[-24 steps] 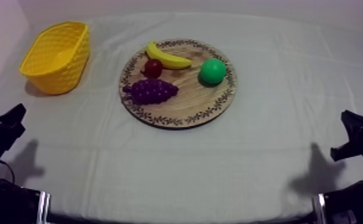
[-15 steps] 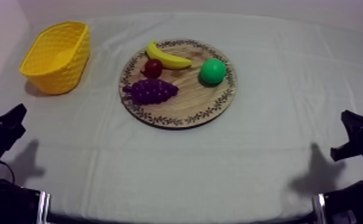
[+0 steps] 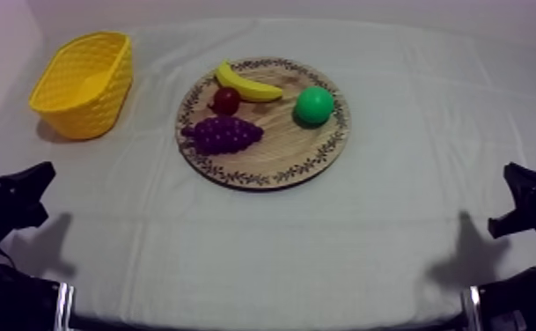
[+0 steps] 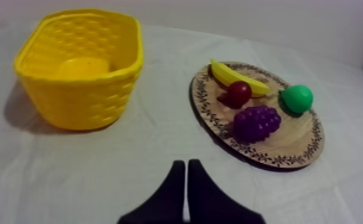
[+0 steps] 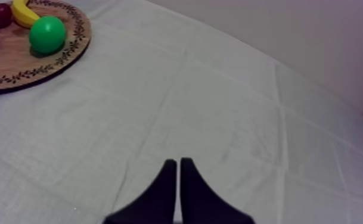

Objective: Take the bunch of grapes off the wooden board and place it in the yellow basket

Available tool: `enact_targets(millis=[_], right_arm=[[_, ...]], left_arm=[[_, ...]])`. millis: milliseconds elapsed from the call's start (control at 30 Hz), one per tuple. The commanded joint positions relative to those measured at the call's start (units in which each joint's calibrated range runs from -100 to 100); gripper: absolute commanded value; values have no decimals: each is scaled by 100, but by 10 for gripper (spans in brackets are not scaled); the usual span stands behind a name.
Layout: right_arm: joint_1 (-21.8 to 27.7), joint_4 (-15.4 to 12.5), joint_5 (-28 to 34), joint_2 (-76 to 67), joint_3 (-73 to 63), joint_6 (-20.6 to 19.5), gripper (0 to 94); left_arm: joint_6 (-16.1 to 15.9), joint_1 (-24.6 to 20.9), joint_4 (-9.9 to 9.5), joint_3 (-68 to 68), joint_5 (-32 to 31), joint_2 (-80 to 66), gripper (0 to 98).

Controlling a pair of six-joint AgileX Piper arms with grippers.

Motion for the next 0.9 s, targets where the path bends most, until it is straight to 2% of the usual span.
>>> enact_targets(millis=[0,200,400,633,867], right_arm=[[-1,-1,-1,0,0,-1,3],[-1,-1,-1,0,0,0,3],[-1,-1,-1,0,0,1,3],[-1,-1,-1,0,0,1,3],[-1,-1,-1,0,0,1,3]], left_arm=[[-183,113,-37,-175,-131,470,0],[-637,293,-108,-1341,380,1816,0],[-919,575,-107,-2809,1350,3218,0],[-1294,876,-178,-4396,2178,4801,0],[-1964,1059,-102,-5362,2488,6027,0]])
